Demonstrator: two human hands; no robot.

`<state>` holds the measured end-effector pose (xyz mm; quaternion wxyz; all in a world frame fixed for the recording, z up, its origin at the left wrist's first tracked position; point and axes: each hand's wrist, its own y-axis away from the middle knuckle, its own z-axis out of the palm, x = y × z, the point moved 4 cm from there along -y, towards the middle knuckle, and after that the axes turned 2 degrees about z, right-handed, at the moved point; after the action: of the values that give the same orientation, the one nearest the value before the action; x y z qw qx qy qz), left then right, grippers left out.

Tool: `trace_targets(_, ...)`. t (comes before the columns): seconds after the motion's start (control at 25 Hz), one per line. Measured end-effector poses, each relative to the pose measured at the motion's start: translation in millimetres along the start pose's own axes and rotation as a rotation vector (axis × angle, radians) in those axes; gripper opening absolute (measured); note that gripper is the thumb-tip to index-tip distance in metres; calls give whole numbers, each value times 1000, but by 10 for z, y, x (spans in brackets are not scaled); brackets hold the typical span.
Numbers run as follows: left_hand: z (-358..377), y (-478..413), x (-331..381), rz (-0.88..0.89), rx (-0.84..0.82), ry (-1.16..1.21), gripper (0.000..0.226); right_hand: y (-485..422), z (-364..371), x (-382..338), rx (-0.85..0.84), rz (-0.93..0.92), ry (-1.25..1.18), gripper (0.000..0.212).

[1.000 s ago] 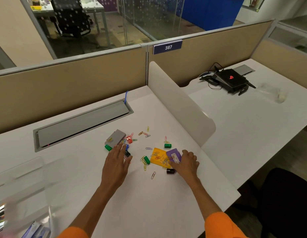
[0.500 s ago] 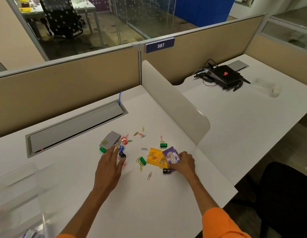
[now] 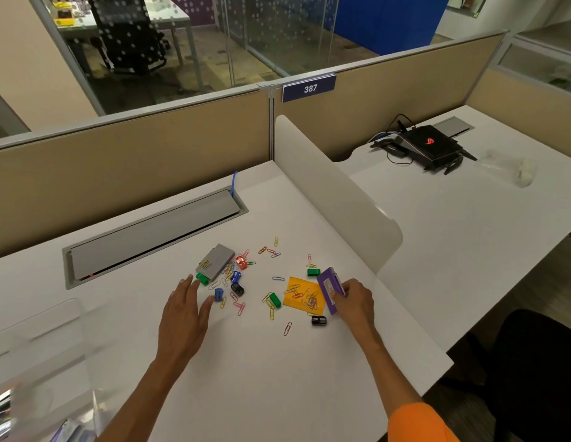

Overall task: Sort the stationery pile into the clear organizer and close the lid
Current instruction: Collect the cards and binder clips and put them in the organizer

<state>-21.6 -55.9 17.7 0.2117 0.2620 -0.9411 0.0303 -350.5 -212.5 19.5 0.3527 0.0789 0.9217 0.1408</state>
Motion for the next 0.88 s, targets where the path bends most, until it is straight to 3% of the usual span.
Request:
trace_targets(0.2,-35,-35,-145,-15,32,2,59,103,-42,-335,70,-83,-71,33)
trace_targets(0.48,-92,-252,-344,-110,16,134,59,157,331,-780,-251,-2,-400,31)
trace_targets(0.68,-217,-741,-347,-148,47,253,46,263,539,-979,-321,-15,-427,31)
trace_targets(0.88,-227,-1375,-190,-253,-137,301,38,313,644,-990,-340,4,-404,31)
